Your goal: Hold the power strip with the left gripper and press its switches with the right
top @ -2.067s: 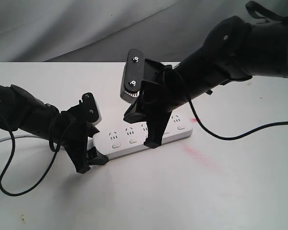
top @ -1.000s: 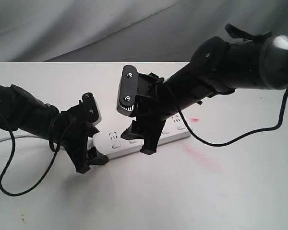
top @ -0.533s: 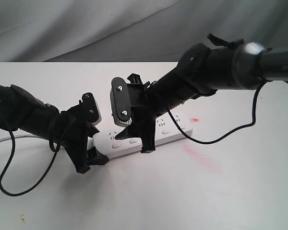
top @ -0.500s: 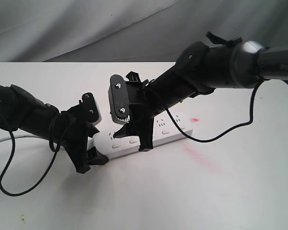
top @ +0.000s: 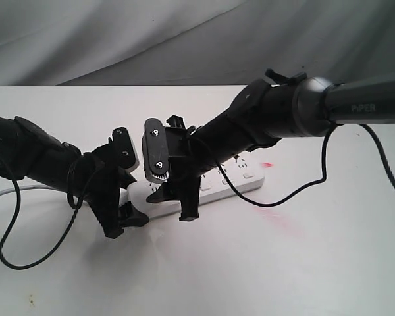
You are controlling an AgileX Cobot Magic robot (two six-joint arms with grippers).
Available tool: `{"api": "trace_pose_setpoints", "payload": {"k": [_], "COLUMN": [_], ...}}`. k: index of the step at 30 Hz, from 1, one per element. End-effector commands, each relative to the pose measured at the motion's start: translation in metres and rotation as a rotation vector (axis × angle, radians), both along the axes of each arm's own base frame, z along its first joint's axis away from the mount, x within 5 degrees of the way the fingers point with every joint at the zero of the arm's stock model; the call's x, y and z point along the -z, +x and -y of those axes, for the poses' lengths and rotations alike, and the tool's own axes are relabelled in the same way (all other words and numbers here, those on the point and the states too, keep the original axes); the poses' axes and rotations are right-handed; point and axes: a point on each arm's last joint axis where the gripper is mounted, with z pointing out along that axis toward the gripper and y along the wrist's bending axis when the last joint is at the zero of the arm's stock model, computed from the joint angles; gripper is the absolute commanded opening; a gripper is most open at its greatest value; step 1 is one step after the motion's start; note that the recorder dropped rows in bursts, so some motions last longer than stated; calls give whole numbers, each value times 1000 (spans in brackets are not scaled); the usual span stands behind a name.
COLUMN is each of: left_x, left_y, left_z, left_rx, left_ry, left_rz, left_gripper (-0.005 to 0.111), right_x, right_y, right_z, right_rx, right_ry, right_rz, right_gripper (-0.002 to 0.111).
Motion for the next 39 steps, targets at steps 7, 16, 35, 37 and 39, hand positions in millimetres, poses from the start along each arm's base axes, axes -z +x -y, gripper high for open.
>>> {"api": "trace_pose_setpoints", "payload": {"k": [7, 16, 35, 37, 39], "left_x": [4, 4, 4, 4, 4], "left_y": [1, 1, 1, 1, 1], "left_z": [-5, -5, -5, -5, -5], "left_rx": [19, 19, 19, 19, 19], "left_ry": [57, 57, 57, 57, 57], "left_rz": [23, 23, 23, 23, 23], "left_gripper": [68, 68, 68, 68, 68], "right_x": [2, 12, 25, 25, 25], "right_y": [6, 8, 9, 11, 11], "right_z": [-3, -3, -2, -2, -1], "right_rx": [19, 43, 46, 58, 52], "right_ry": [8, 2, -24, -28, -38], "right_rz": [56, 48, 41, 54, 66], "right_gripper": [53, 53, 53, 53, 53]}}
